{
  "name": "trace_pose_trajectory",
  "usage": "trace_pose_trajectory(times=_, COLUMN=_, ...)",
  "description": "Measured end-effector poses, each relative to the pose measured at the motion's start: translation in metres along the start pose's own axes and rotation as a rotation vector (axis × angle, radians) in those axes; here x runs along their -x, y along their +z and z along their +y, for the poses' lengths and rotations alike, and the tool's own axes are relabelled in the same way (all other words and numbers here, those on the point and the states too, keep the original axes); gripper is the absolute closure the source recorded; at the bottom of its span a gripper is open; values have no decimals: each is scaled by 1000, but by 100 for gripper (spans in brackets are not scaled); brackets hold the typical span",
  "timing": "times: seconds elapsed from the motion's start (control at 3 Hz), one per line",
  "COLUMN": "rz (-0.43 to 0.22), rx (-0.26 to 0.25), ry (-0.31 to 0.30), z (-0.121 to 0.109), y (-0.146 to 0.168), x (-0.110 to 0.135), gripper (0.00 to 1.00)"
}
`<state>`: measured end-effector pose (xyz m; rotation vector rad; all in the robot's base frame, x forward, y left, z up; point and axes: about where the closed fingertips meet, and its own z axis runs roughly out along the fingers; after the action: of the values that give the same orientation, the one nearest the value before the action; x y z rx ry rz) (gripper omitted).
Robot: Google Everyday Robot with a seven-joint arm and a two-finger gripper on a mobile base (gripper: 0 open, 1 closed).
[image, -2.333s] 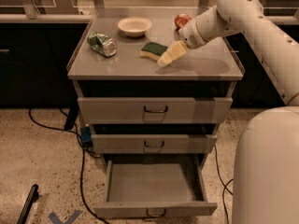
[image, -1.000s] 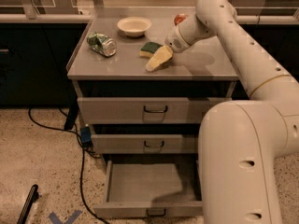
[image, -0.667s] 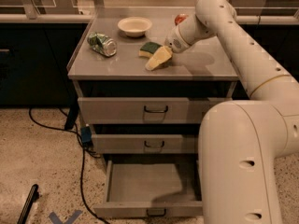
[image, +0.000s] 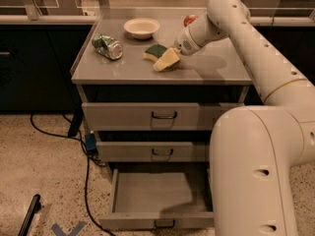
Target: Place sponge into bottom drawer
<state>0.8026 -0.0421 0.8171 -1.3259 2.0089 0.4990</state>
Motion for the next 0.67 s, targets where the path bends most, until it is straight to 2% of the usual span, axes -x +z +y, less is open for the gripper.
trace_pose_trajectory(times=0.33, rz=0, rx=0, ry=0, z=0, y=0, x=0, gripper=88)
trace_pose_trajectory(times=0.67, rz=0, rx=0, ry=0, z=0, y=0, x=0, gripper=100)
